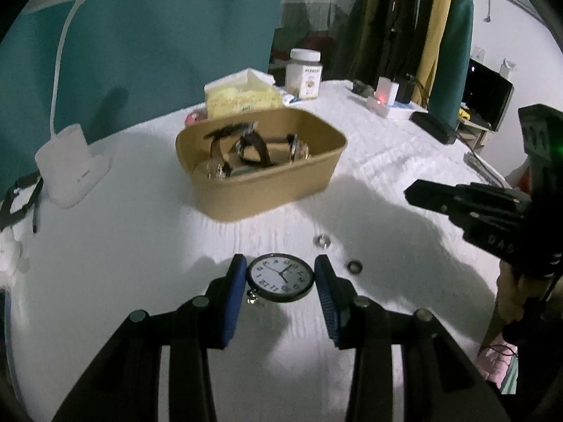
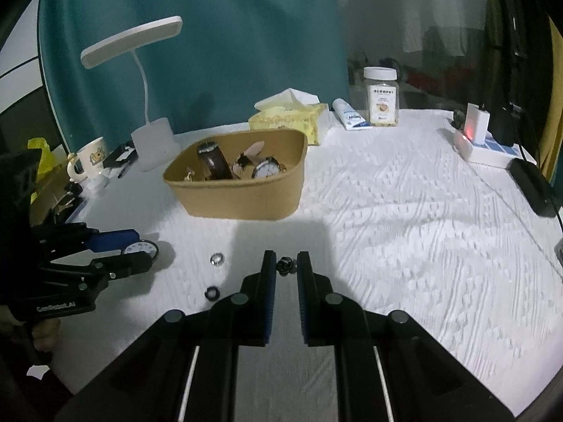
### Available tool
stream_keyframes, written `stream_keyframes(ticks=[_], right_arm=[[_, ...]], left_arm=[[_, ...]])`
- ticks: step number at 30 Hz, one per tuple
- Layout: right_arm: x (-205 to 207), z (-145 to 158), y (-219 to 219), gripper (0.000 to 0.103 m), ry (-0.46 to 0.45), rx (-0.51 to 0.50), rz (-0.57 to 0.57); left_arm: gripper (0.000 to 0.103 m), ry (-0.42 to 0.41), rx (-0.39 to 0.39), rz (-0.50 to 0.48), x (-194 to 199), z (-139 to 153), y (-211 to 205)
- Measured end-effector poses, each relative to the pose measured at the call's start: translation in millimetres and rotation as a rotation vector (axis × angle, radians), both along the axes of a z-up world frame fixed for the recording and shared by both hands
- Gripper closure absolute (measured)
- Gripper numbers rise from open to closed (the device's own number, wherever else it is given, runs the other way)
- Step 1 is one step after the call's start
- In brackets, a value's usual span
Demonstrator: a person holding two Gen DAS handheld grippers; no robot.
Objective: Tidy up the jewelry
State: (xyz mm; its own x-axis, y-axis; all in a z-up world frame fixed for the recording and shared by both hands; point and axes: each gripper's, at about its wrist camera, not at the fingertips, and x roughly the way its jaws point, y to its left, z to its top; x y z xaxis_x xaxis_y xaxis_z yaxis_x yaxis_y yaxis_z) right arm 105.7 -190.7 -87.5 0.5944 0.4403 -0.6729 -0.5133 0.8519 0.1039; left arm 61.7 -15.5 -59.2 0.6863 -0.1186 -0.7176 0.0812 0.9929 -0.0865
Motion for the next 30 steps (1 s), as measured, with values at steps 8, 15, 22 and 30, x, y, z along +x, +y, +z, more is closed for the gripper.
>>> stream_keyframes(ticks=[8,15,22,30], right_arm=[[19,13,0,0.092,-0.022,0.013,-0.004],[41,24,0,0.092,-0.037,0.028,-0.005],[58,29,-2,0.092,-0.045,0.039,-0.014],[74,25,1,0.092,-0.038,0.03,-0.018]], left_arm=[[0.064,-0.055,-0.002,-0.015,22,23,-3],[0.064,-0.104,-0.005,-0.039,46,39,-8],[0.064,-0.125,0.0,-0.055,75,42,-13],[0.064,-0.055,-0.038,-0.038,102,25,-7]])
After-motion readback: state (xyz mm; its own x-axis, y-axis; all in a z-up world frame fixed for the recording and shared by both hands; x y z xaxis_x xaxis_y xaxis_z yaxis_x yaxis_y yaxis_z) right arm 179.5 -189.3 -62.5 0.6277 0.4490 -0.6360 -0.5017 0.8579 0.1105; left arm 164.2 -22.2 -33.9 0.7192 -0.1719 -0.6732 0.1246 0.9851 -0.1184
